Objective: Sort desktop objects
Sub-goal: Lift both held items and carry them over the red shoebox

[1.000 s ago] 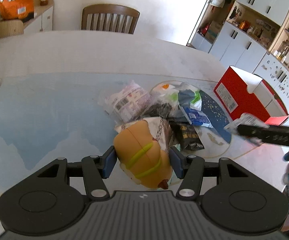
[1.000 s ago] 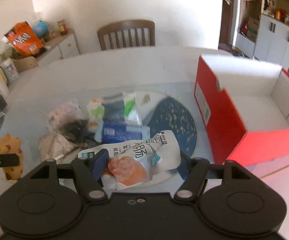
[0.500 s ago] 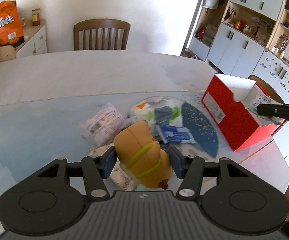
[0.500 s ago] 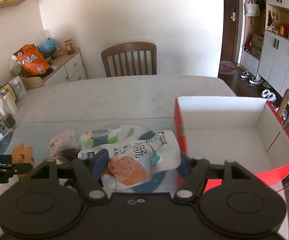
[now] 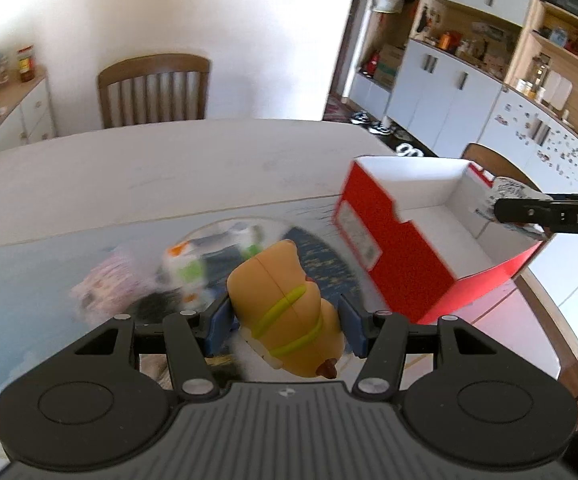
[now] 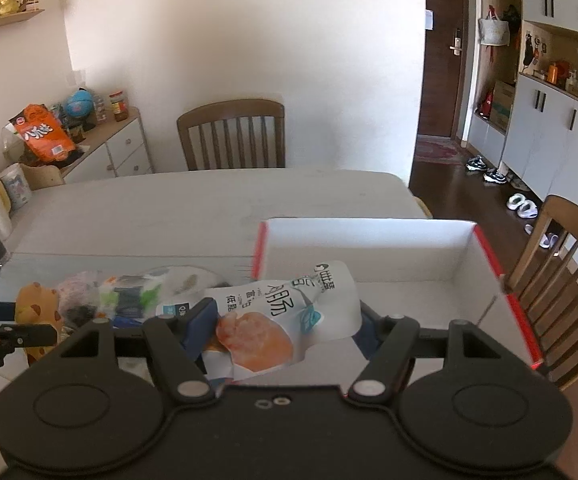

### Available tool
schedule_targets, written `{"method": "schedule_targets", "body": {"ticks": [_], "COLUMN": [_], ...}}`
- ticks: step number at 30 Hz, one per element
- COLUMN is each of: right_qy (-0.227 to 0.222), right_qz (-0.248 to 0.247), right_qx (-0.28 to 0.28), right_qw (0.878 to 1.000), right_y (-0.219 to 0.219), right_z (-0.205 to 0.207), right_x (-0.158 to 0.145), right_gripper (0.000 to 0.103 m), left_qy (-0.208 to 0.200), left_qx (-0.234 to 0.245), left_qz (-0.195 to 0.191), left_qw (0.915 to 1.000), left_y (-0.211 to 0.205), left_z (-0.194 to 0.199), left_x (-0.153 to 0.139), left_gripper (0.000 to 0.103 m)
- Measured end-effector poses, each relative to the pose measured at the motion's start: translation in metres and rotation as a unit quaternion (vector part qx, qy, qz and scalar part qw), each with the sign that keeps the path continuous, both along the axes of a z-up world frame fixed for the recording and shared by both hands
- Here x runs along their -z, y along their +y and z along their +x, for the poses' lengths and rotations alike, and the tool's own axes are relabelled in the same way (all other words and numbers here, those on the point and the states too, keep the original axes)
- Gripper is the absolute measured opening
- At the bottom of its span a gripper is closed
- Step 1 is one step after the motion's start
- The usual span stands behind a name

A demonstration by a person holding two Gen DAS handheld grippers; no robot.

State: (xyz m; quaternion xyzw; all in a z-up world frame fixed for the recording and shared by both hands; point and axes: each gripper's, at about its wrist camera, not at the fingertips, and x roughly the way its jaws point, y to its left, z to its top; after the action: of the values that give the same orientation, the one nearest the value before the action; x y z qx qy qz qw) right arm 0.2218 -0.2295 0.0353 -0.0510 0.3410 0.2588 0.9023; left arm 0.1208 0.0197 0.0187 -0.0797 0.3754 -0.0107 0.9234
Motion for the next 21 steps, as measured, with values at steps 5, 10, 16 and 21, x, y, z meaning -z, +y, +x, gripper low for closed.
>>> {"method": "schedule_targets", "body": {"ticks": [5,10,16,21], "right_qy": [-0.001,0.005,0.008,0.017], "right_qz": [0.001,-0.003,-0.021,-0.035], "right_qx": [0.010,0.014,0.009,0.001], "right_qw": [1.000,1.000,1.000,0.999], "right_y": [-0.029,-0.051,-0.066,-0.073], "right_z": [0.017,0.035,0.058,0.075], "right_x": [0.002,0.009,0.021,0.035], "right_gripper": [0.070,0.070,0.070,0.070], "left_qy": [-0.008,-0.010,-0.010,0.002], "left_qx": [0.032,0.064,0.101,0.119], "left_qz": [0.004,0.009,0.022,0.031], "left_qw": [0.9995,0.9979,0.9946,0.9924], "left_y": [-0.040,-0.077,-0.121,-0.144], "left_z": [0.028,0.060,0.099,0.129], "left_x": [-0.007,-0.013,-0.011,-0.002], "left_gripper": [0.056,0.056,0.056,0.056]}}
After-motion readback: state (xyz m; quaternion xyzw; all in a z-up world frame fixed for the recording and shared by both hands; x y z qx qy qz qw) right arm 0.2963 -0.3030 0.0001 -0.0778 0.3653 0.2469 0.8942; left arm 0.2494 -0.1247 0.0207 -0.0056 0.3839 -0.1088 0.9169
